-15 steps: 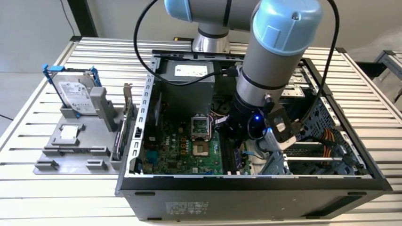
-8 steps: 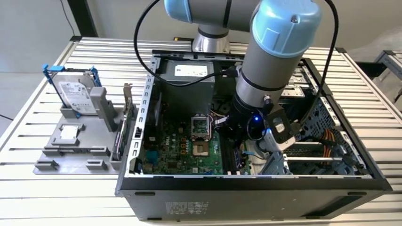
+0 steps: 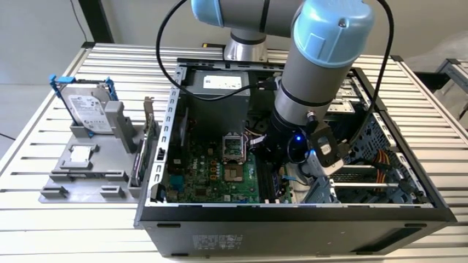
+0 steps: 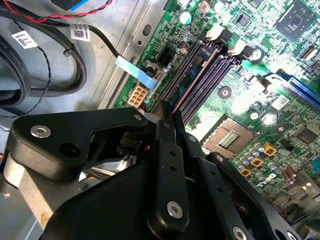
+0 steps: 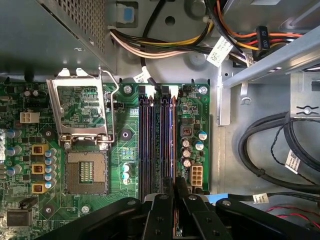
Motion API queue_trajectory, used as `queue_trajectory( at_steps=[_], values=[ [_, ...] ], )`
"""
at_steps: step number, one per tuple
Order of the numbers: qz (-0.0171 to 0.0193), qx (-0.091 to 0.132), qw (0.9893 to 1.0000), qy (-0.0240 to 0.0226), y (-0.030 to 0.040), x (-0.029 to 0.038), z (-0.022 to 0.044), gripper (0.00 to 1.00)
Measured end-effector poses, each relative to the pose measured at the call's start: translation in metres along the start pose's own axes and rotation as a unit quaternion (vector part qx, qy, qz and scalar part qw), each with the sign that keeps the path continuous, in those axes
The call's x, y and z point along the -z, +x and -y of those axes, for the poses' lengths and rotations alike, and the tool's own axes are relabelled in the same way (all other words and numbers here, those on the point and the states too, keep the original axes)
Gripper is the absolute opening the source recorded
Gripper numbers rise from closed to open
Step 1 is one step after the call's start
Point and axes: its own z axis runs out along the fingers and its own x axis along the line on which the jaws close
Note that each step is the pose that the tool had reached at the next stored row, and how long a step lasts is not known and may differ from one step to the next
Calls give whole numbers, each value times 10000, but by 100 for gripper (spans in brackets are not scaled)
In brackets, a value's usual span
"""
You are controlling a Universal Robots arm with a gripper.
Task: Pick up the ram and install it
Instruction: 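Insert the ram into the slot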
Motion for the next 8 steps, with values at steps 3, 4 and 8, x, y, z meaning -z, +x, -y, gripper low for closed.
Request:
queue_trajectory(
  at_steps=[3,4,8],
  values=[
    [1,-27,10000,1,0,0,0,0],
    [2,-37,10000,1,-1,-1,0,0],
    [3,-73,10000,0,-4,-1,0,0]
  ],
)
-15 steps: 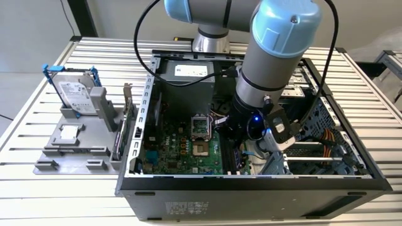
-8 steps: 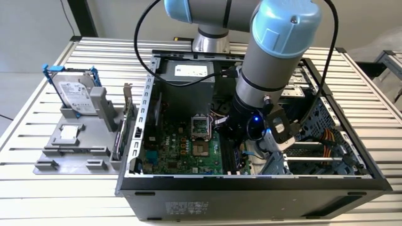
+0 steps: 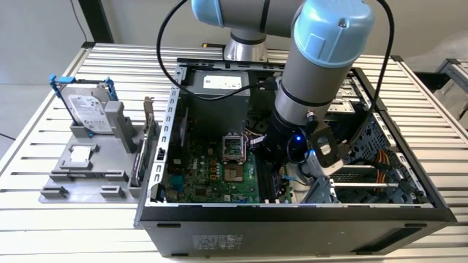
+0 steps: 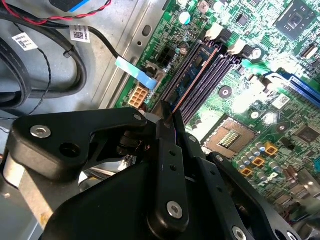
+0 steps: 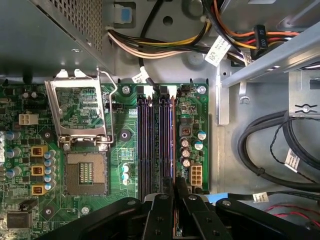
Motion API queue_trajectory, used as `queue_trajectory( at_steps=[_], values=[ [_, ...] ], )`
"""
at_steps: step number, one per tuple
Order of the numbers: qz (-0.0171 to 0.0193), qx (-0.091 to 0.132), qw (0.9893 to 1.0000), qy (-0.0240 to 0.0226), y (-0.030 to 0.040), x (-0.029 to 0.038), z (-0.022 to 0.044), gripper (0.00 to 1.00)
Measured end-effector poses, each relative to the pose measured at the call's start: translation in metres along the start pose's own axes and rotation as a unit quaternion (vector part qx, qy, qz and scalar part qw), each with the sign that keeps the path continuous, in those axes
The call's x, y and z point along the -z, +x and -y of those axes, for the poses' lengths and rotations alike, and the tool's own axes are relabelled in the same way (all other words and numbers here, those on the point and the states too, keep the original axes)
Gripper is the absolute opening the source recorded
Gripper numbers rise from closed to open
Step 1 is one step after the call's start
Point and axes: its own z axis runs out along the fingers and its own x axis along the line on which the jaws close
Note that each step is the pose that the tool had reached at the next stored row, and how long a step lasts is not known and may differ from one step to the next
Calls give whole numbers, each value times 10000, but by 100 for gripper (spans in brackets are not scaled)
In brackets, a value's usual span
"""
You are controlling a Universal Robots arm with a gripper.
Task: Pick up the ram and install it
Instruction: 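Insert the ram into the slot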
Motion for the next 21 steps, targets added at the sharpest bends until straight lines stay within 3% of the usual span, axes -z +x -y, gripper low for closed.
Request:
queue_trajectory(
  at_steps=[15,21],
  values=[
    [7,-172,9999,0,-3,-37,1,0],
    [4,-198,9998,53,-3,-48,2,0]
  ],
)
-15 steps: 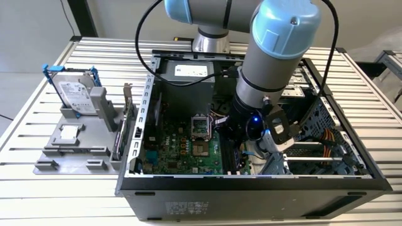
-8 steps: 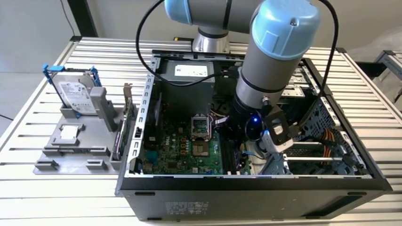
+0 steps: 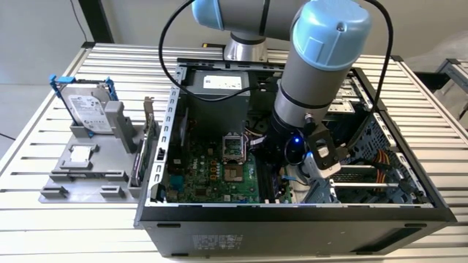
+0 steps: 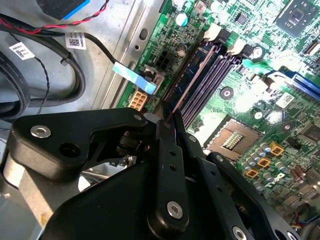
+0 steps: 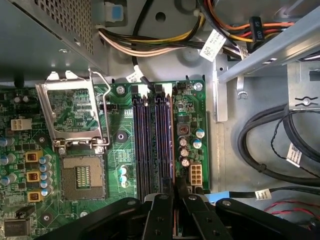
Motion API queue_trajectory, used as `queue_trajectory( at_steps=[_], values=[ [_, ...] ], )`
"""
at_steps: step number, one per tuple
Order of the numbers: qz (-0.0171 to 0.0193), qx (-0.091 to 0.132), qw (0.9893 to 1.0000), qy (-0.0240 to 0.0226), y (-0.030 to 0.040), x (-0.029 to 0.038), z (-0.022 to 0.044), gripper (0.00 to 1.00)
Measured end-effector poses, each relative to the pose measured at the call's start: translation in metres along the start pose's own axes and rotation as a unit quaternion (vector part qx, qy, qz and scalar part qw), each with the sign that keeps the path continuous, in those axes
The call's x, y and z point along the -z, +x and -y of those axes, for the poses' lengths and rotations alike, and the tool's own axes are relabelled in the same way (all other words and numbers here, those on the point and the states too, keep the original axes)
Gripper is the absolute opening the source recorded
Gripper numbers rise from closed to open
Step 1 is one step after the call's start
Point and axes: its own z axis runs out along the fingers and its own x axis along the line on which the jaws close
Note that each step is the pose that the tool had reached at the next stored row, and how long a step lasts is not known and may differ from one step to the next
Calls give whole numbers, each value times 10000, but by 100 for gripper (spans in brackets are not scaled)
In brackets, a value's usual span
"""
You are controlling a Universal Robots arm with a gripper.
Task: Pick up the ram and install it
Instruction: 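Insert the ram into the slot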
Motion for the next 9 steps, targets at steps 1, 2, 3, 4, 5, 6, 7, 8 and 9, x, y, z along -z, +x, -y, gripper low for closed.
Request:
queue_trajectory(
  at_steps=[1,2,3,4,5,6,7,8,9],
  values=[
    [-1,-1,10000,5,0,-1,0,0],
    [-1,-3,10000,10,0,-2,-1,0],
    [0,-6,10000,15,0,-2,-1,0],
    [0,-11,10000,20,0,-5,-2,0],
    [1,-15,10000,26,0,-7,-3,0],
    [1,-16,10000,29,0,-10,-6,0],
    [1,-17,10000,31,0,-10,-7,0],
    [1,-17,10000,32,0,-10,-7,0],
    [1,-18,10000,33,1,-10,-7,0]
  ],
)
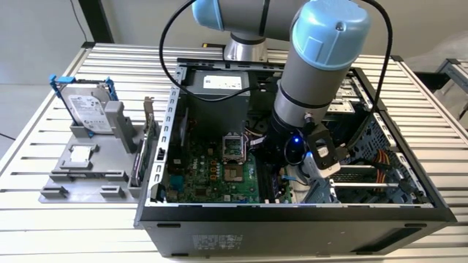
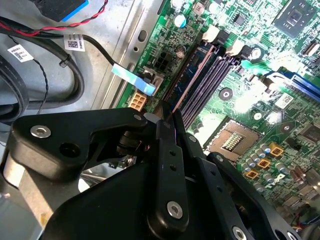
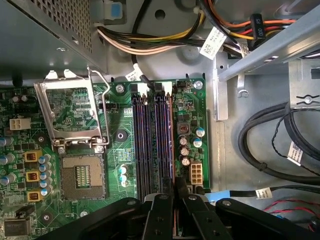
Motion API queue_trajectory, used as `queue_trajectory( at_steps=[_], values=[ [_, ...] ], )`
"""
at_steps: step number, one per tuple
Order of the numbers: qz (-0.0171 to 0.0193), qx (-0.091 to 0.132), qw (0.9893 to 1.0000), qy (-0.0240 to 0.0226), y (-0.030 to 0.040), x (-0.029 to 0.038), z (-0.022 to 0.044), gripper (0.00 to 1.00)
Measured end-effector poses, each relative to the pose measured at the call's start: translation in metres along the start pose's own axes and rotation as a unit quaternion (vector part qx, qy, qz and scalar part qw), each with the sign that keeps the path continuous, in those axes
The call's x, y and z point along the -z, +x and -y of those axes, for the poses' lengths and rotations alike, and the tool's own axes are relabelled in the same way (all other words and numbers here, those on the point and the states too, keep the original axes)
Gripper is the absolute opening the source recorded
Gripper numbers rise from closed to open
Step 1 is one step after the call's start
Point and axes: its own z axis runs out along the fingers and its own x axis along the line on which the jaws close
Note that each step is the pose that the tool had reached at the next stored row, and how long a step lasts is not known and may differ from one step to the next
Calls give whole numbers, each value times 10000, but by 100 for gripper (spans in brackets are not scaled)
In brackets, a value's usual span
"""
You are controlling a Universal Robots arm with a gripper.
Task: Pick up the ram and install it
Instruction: 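Insert the ram into the slot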
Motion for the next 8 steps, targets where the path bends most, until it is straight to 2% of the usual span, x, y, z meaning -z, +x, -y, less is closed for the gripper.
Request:
queue_trajectory(
  at_steps=[8],
  values=[
    [0,-10,10000,6,2,-2,-20,0]
  ],
)
